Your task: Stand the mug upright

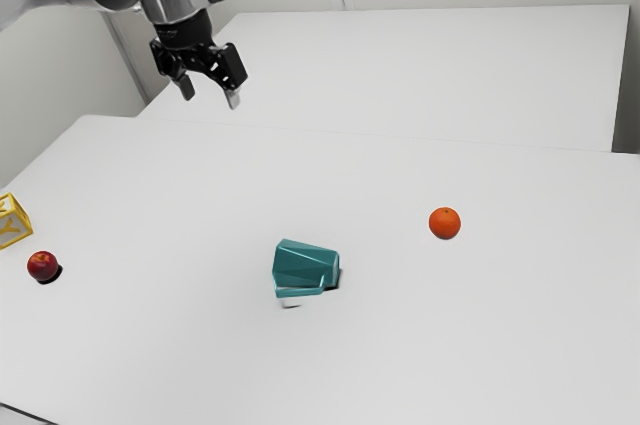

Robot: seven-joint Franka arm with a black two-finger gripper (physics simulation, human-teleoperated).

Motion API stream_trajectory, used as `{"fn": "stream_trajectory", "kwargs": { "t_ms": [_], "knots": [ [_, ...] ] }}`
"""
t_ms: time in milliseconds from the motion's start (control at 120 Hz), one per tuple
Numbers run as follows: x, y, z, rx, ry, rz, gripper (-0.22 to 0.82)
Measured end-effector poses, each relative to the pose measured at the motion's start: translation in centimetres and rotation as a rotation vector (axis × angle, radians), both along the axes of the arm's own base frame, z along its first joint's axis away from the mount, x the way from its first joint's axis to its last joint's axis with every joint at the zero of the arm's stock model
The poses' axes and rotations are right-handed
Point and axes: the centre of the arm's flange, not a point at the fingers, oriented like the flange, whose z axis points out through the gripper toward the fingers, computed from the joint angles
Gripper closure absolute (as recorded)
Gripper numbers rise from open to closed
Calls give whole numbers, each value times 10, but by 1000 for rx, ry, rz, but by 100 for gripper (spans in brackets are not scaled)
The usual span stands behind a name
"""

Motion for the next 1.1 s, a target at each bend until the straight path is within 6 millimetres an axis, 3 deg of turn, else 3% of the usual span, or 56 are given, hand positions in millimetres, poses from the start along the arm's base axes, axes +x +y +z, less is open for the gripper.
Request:
{"fn": "stream_trajectory", "kwargs": {
  "t_ms": [142,392,508,642,867,967,1100],
  "knots": [
    [-1,-2,8,3,-11,-2,0],
    [-1,-7,-4,2,22,-5,0],
    [-10,-8,-11,-10,48,-2,0],
    [-20,1,-42,-63,139,34,0],
    [-32,54,-109,-194,237,150,0],
    [-38,62,-141,-269,246,157,0],
    [-39,68,-169,-381,222,149,0]
  ]
}}
